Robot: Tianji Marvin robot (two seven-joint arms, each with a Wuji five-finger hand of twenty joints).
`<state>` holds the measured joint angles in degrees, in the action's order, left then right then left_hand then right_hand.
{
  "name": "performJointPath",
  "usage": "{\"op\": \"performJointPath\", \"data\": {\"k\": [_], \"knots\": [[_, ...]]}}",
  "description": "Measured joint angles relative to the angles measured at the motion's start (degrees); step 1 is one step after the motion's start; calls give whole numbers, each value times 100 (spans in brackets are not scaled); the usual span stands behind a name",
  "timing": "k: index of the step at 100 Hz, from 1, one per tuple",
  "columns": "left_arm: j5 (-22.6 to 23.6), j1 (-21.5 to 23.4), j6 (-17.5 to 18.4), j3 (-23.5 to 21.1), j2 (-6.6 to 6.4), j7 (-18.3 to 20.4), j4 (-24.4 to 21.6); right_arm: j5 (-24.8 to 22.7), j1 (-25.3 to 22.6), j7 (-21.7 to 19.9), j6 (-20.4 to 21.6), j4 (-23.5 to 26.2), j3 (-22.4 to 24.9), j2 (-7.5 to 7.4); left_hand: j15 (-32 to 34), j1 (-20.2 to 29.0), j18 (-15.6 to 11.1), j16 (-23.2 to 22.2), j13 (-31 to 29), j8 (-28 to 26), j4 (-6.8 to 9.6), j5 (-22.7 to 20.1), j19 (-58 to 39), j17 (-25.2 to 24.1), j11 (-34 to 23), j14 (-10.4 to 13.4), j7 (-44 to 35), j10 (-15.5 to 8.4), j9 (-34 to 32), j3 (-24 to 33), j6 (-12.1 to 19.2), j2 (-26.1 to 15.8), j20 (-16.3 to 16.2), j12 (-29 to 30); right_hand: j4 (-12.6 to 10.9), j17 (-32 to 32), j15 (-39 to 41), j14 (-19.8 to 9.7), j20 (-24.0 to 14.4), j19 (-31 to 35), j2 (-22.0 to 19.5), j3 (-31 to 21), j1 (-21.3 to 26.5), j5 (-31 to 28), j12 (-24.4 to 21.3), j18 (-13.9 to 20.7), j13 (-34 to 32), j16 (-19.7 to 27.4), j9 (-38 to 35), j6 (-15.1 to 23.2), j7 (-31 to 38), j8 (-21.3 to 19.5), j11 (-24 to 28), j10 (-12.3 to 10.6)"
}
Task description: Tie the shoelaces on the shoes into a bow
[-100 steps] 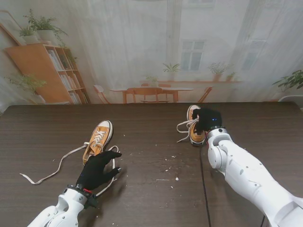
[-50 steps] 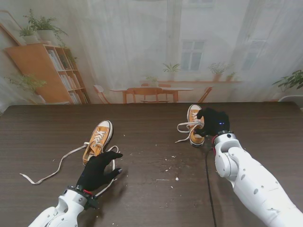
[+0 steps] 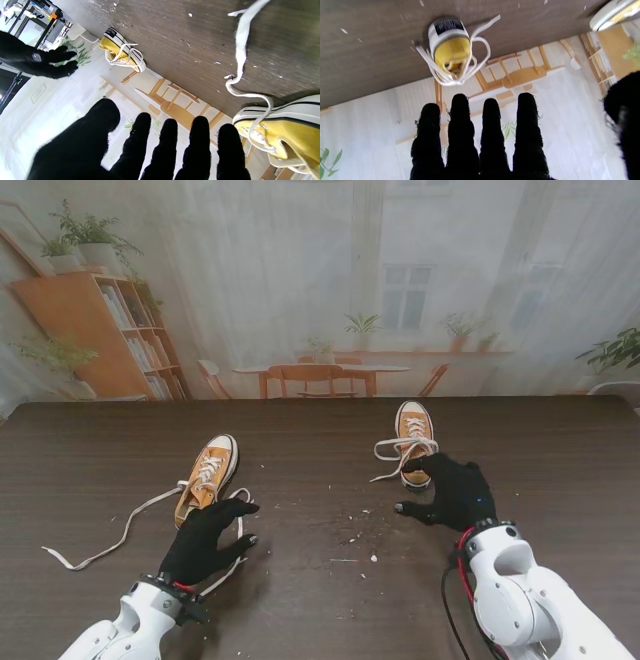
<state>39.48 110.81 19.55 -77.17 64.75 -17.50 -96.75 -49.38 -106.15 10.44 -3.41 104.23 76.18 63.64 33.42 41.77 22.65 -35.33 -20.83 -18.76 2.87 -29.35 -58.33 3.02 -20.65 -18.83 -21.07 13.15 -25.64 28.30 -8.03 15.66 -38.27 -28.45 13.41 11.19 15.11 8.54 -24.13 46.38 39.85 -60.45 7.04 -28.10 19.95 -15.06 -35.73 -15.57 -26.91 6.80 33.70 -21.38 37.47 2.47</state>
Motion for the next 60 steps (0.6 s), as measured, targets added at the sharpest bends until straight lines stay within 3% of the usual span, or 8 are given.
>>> {"op": "performJointPath", "data": {"k": [9,24,31,44,52,60], "knots": [[4,31,-21,9,5,-52,-19,-107,-355,164,21,37,31,1,0,0,0,0,0,0,0,-65,0,0,0,0,2,0,-2,-8,0,2,0,0,0,-183,-304,-12,263,-319,-147,255,58,53,-62,124,65,198,30,33,-25,70,-112,-11],[46,92,-112,38,9,-127,-72,227,-728,1047,328,-138,28,67,22,0,0,0,-88,-12,0,-205,0,2,18,-2,-17,0,-163,-9,0,2,0,0,0,-214,-324,-51,460,-372,-521,741,251,45,-66,199,65,268,-34,29,-21,119,-230,-13],[86,100,-161,71,10,-172,-94,368,-801,1067,438,-235,62,120,22,0,2,0,-103,-71,0,-226,0,16,-17,-5,-49,0,-292,-9,0,2,0,0,-103,-214,-325,-51,521,-313,-575,680,395,-32,-66,200,60,270,-154,-42,-1,120,-249,28],[189,77,-290,139,6,-178,-141,482,-906,722,575,-277,235,162,70,0,3,0,-155,-74,0,-416,-2,70,-59,-13,-136,0,-404,-9,1,2,0,0,-122,-214,-325,-22,600,-231,-893,1149,525,-31,-66,200,60,278,-154,-49,0,120,-242,41],[233,27,-377,194,0,-130,-170,836,-918,878,581,-287,203,162,70,0,4,0,-157,-76,0,-417,-2,76,-66,-15,-188,0,-463,-9,1,2,0,0,-122,-202,-325,14,604,-191,-917,1258,643,-32,-66,191,59,278,-154,-93,0,120,-242,51],[695,-19,-558,192,-14,-105,-241,896,-917,959,581,-291,166,167,71,0,5,0,-158,-76,0,-417,-2,79,-66,-15,-190,0,-464,-9,1,2,0,0,-160,-186,-325,17,605,-160,-959,1269,691,-32,-66,177,59,278,-154,-97,0,120,-242,53]]}}
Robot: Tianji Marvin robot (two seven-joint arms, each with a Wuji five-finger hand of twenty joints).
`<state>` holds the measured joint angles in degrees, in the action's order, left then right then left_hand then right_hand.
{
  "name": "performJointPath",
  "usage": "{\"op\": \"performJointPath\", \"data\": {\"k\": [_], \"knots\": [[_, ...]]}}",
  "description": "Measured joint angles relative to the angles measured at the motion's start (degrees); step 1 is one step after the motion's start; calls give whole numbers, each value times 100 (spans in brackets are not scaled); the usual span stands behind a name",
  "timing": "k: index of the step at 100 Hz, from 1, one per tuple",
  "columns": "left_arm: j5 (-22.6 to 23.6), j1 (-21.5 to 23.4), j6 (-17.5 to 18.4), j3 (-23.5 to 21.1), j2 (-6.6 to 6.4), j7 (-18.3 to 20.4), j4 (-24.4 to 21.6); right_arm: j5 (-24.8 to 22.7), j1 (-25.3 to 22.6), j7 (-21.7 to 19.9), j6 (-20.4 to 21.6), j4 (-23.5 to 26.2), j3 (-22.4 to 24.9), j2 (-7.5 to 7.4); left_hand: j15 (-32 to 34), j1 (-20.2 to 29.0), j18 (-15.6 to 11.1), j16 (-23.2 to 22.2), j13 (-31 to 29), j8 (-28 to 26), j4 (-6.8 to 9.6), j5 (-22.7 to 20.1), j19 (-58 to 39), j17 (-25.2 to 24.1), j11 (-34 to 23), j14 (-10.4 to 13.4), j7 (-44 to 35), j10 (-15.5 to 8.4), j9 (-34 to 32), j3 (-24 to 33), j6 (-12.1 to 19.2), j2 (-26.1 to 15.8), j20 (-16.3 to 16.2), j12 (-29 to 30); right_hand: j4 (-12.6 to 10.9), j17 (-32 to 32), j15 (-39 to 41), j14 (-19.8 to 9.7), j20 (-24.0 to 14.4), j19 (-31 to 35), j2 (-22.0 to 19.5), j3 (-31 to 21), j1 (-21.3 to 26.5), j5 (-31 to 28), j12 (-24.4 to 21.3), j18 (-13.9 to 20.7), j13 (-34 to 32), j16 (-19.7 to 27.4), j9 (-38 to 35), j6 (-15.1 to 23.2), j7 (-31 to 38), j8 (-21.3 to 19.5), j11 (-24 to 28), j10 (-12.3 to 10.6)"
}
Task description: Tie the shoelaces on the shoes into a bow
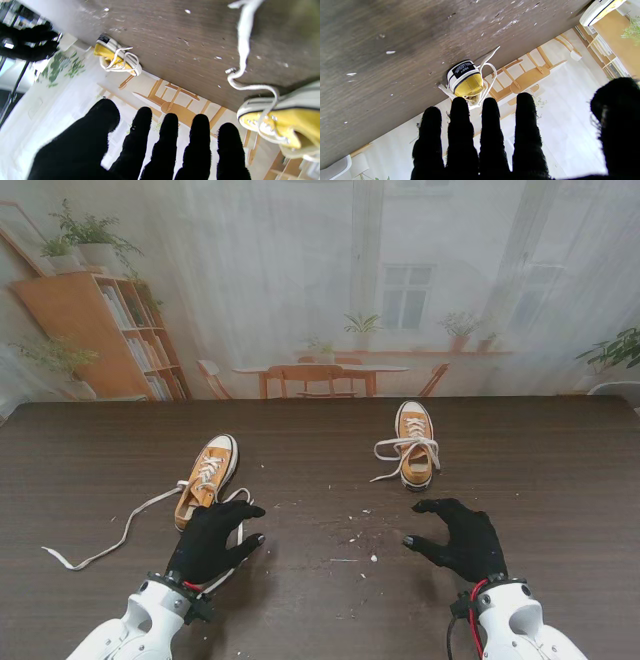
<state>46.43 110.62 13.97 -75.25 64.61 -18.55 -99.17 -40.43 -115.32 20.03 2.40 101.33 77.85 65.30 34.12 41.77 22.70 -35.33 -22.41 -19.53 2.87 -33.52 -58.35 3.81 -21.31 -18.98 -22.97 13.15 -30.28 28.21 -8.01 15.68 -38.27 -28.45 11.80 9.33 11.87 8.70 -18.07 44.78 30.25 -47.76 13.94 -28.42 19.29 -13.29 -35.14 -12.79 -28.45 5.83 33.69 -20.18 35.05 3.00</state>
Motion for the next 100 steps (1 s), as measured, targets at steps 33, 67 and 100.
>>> {"op": "performJointPath", "data": {"k": [33,67,100], "knots": [[609,-378,-520,-535,-122,1366,-420,165,-27,-126,186,10,70,36,-1133,7,0,661,269,-1,0,181,1399,-342,273,181,229,-5,368,0,5,0,698,194,-1,21,0,57,31,62,-9,50,7,0,0,-46,0,0,0,-4,0,0,0,3],[1725,-1150,-450,-938,-440,2628,-400,330,-127,-107,253,49,184,68,-2264,279,-424,1341,1004,234,-132,951,3863,-446,636,778,728,-427,1371,732,27,580,1013,663,-16,21,2,69,32,67,-9,42,62,0,0,-108,-1,0,0,-18,0,0,0,67],[2498,-1702,-209,-843,-628,2904,130,408,-121,-166,246,60,150,71,-2431,221,-565,1501,1295,308,-281,1158,4733,-257,754,986,857,-518,1687,1206,89,931,1015,794,-16,21,3,122,32,68,13,38,62,0,0,-109,-1,0,0,-21,0,0,1,68]]}}
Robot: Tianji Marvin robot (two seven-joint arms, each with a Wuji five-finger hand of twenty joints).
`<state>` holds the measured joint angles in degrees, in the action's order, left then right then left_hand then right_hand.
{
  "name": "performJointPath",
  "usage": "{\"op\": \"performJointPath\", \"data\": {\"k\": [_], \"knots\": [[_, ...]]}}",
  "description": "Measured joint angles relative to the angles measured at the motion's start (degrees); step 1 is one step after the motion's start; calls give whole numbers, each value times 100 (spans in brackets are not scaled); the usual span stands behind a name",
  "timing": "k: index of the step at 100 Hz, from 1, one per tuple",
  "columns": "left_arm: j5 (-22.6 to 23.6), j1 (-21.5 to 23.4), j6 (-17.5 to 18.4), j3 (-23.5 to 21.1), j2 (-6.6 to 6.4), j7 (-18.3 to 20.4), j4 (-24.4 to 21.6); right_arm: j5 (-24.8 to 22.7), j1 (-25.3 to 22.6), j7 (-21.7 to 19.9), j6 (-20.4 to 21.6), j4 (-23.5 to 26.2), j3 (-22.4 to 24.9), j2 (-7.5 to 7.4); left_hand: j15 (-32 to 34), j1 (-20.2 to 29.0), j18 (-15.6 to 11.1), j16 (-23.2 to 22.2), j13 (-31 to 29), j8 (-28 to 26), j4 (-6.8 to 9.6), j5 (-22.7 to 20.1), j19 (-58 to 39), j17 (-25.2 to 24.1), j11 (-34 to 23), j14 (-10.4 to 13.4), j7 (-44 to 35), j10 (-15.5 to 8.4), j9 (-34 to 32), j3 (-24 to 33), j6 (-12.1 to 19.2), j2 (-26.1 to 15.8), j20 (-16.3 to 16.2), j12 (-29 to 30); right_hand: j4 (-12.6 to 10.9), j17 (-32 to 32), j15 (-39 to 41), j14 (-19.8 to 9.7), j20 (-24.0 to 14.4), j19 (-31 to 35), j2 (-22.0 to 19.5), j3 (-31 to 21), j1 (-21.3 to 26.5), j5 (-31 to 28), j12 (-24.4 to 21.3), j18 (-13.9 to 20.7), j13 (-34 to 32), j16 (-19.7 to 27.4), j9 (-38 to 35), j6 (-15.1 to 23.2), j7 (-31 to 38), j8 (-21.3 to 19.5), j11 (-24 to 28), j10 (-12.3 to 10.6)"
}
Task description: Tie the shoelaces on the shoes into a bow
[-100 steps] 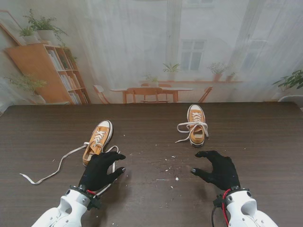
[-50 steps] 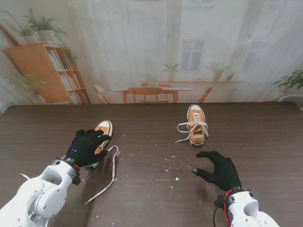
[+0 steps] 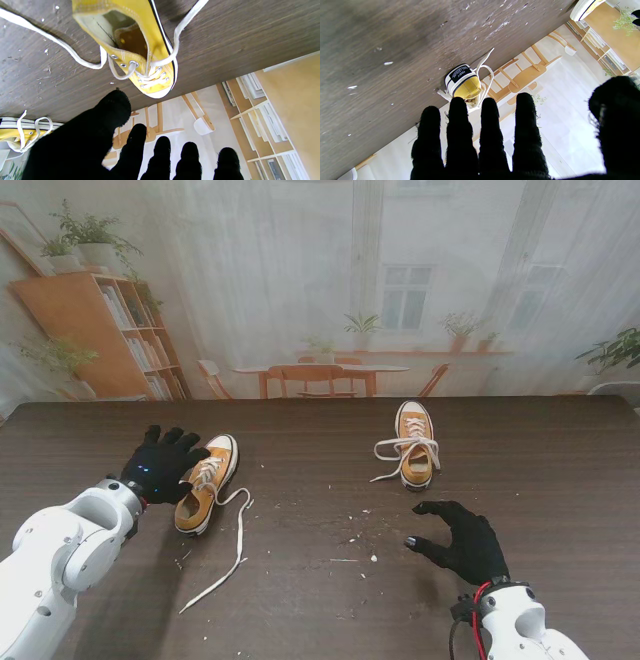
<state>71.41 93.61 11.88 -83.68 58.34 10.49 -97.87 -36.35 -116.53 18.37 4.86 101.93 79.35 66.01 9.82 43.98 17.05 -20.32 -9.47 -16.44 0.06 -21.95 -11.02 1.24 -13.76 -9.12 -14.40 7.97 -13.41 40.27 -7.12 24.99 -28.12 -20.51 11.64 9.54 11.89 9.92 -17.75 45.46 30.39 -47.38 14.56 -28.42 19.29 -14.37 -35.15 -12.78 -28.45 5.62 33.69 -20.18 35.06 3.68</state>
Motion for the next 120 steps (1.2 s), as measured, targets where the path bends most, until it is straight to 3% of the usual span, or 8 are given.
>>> {"op": "performJointPath", "data": {"k": [11,29,34,65,101,111,120], "knots": [[58,-56,57,43,-24,89,79,3,2,-11,-17,6,-16,0,-54,-10,-2,7,14,60,-1,3,14,-12,23,2,0,-2,60,0,0,23,0,52,0,0,1,2,0,0,1,-1,0,0,0,0,0,0,0,0,0,0,0,1],[724,-122,199,140,-75,37,214,-6,1,10,-99,32,-36,0,-59,-19,-10,67,15,63,-4,75,75,-12,23,7,60,-2,94,161,3,213,-3,55,0,1,1,6,0,0,1,-8,0,1,0,-1,0,0,0,-1,0,0,0,1],[788,-132,229,161,-93,37,242,-6,1,15,-122,39,-42,1,-61,-19,-148,69,15,63,-5,75,81,-12,73,9,61,-3,122,161,3,217,-3,56,0,2,2,6,0,0,1,-8,0,1,0,-2,0,0,0,-1,0,0,0,1],[853,-337,265,461,-163,23,610,-6,4,18,-162,62,-79,4,-188,-149,-169,130,82,68,-64,147,222,-80,151,79,143,-8,197,161,4,278,-3,88,0,14,5,9,0,0,23,-124,0,1,0,-8,0,0,0,-1,30,0,0,3],[763,-645,-65,1002,-190,-352,1154,-61,-33,115,-118,121,-80,11,-204,-225,-175,138,82,69,-64,147,239,-106,154,79,168,-11,198,229,5,280,-3,93,-37,63,10,12,-31,3,24,-136,0,1,0,-11,-95,0,0,-2,32,0,0,4],[794,-737,-261,1200,-202,-666,1320,-56,-33,128,-111,121,-88,13,-164,-270,-175,138,82,69,-64,152,240,-106,154,-12,166,-11,198,289,5,354,-3,93,-37,68,10,14,-39,4,24,-137,0,1,0,-13,-95,-17,0,-2,32,0,0,4],[799,-914,-706,1575,-215,-1490,1741,-31,-32,135,-93,121,-97,16,17,-306,-175,59,82,132,-118,374,239,-96,157,-116,265,1,211,355,14,356,-5,93,-37,74,11,15,-41,4,25,-203,0,1,0,-68,-95,-19,0,7,34,0,0,5]]}}
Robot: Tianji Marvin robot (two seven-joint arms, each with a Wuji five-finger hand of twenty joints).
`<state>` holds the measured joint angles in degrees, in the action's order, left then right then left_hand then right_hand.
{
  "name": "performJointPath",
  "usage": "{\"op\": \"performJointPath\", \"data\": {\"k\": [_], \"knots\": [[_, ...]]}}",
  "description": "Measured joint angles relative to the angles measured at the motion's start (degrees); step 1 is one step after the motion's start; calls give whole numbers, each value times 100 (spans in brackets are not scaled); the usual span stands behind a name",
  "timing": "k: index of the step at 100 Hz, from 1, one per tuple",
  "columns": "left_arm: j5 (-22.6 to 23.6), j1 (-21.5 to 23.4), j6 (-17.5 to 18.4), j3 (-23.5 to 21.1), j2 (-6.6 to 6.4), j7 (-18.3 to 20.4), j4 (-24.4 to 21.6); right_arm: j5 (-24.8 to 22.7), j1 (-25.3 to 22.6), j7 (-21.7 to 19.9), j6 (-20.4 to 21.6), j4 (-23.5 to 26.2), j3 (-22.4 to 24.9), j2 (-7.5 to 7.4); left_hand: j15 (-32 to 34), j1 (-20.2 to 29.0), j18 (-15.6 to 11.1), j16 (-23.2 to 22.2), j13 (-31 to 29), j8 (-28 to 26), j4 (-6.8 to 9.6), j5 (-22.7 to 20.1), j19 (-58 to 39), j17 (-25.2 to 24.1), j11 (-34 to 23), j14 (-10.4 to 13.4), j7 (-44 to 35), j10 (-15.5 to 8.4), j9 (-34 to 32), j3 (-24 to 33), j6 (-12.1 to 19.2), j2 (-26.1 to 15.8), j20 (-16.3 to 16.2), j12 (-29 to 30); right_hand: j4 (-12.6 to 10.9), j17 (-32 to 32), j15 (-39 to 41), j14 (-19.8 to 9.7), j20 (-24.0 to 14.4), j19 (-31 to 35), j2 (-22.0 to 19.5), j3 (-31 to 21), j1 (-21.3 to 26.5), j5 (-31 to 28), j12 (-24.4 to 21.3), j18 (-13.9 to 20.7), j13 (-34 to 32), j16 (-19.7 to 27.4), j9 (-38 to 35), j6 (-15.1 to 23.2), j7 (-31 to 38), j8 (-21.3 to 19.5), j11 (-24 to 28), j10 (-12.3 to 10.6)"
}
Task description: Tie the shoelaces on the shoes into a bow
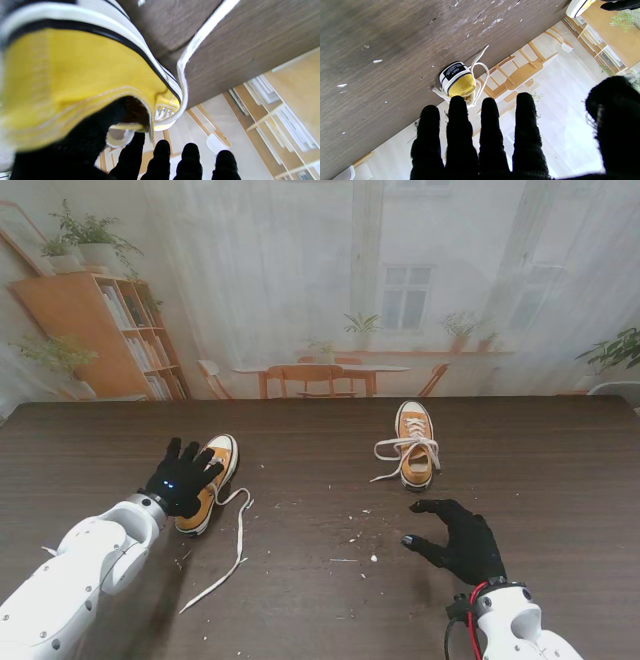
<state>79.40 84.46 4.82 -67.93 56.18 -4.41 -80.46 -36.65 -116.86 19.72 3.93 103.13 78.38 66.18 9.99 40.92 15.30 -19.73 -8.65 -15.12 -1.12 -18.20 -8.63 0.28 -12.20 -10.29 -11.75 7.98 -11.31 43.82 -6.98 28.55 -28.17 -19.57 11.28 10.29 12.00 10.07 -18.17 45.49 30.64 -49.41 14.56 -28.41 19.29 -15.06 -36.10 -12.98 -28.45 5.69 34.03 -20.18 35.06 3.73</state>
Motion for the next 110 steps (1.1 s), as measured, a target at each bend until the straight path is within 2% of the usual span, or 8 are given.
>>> {"op": "performJointPath", "data": {"k": [11,30,59,71,81,92,101,110], "knots": [[-14,-175,-158,249,13,-442,383,44,0,-2,21,0,-3,4,283,44,0,-147,0,1,-18,131,-37,76,67,-45,-303,21,21,283,841,-11,-118,0,0,1,10,3,-2,0,0,-1,0,0,0,-4,-52,-1,0,7,4,0,0,35],[-411,-514,-261,686,10,-564,657,109,-4,-9,61,0,-3,11,533,214,0,-213,0,2,39,131,-104,220,71,-110,-788,23,22,552,831,-24,-228,-22,0,16,12,9,-12,1,0,-4,0,-134,0,-6,-56,-3,0,81,113,0,-1,39],[-845,-1042,-485,1334,79,-1084,1378,169,-22,1,110,10,1,22,965,918,7,-217,-192,-59,51,170,-388,821,-181,-302,-1219,-19,16,515,824,-593,-410,-87,0,72,36,61,-58,51,6,-50,0,-286,0,-16,-64,-10,-173,224,114,0,9,97],[-971,-1162,-501,1527,124,-1523,1630,198,-40,3,98,32,5,28,1370,1388,9,-280,-737,-365,-107,-365,-1105,1285,-696,-350,-1837,-202,-421,137,919,-583,-672,-137,0,91,136,64,-62,99,8,-56,0,-420,0,-61,-138,-13,-232,326,126,0,2,111],[-1282,-1228,-456,1607,211,-2055,1906,232,-55,14,98,49,11,36,1854,1892,18,-296,-1558,-805,-145,-1152,-4104,1375,-861,-373,-2571,-234,-1139,-25,1367,-698,-561,-137,0,138,139,69,-65,117,13,-96,0,-589,0,-79,-242,-66,-293,365,181,0,8,119],[-1352,-1261,-296,1603,275,-2342,2009,248,-62,32,97,56,11,42,2057,2251,154,-614,-2556,-1105,-651,-2167,-5872,2089,-950,-419,-3249,-189,-2179,114,1553,-249,-400,-137,0,141,139,108,-68,120,18,-175,0,-644,0,-84,-253,-70,-294,417,185,0,7,121],[-1350,-1254,-95,1470,317,-2370,1985,265,-65,35,95,61,11,44,2704,2251,152,-650,-3076,-1182,-807,-2844,-6827,2890,-992,-421,-3629,-181,-3011,300,1706,117,-287,-304,0,143,139,121,-68,123,18,-175,0,-776,0,-86,-253,-70,-379,418,188,0,12,125],[-1351,-1169,38,1271,333,-2287,1830,281,-75,33,95,78,10,45,3603,2251,48,-914,-3211,-1572,-941,-3137,-7595,3221,-1940,-444,-4532,-234,-3355,525,1993,398,-286,-1120,0,153,139,126,-68,169,18,-176,0,-848,0,-90,-253,-70,-422,420,187,0,-5,129]]}}
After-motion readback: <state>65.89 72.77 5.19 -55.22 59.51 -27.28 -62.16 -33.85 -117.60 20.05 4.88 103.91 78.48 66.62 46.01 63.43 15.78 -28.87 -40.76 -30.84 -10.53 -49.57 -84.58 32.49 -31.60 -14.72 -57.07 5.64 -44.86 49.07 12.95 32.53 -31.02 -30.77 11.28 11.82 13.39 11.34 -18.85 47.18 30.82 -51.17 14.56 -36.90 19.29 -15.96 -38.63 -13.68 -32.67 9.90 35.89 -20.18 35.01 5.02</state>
